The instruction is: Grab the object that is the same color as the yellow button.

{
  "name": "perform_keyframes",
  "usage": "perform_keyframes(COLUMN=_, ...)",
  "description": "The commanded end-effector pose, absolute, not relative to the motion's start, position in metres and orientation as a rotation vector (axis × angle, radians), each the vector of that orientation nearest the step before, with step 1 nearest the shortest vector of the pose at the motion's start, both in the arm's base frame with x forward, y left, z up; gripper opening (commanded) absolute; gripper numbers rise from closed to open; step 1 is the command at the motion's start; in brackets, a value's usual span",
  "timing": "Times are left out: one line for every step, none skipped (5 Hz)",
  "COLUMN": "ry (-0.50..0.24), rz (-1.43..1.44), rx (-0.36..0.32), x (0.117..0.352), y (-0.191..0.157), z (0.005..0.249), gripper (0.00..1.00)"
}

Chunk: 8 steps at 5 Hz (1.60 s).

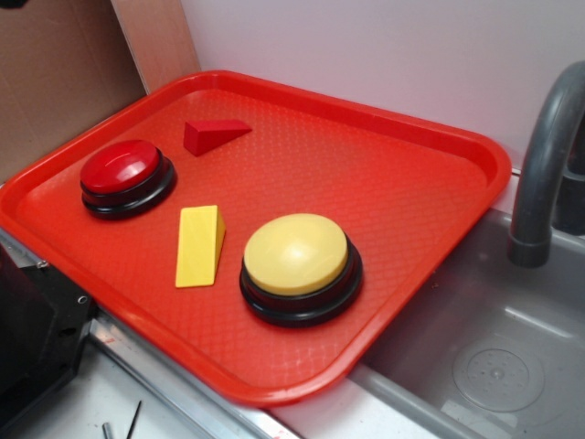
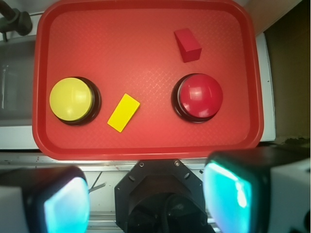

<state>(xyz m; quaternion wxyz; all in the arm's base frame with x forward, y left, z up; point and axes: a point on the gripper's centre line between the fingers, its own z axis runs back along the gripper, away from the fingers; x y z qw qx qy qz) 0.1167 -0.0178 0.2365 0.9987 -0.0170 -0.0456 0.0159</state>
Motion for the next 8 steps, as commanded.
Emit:
perform_keyframes(ry=-0.091, rz=0.032, rx=-0.034, x=0.117, y=-0.018, z=0.236, gripper=1.00)
perform_keyframes(ry=-0.066, rz=0.198, rx=-0.067, x=0.127, y=-0.019, z=0.224, gripper=1.00)
perform_keyframes(ry=-0.058, rz=0.355, rx=-0.093, x=0.134, y=-0.020, z=0.209, gripper=1.00)
perform_keyframes(ry=-0.048, rz=0.525, rx=-0.108, x=0.144, y=-0.017, z=0.186, gripper=1.00)
perform_keyframes(ry=-0.041, rz=0.629, rx=-0.106, x=0.153, y=-0.015, z=0.163, gripper=1.00)
perform_keyframes(ry=-0.028, rz=0.671, rx=-0.096, x=0.165, y=-0.018, z=0.131, gripper=1.00)
perform_keyframes(ry=-0.033, rz=0.709, rx=-0.068, x=0.174, y=-0.018, z=0.104, gripper=1.00)
perform_keyframes(ry=-0.002, rz=0.688, rx=-0.076, x=0.183, y=-0.025, z=0.078, gripper=1.00)
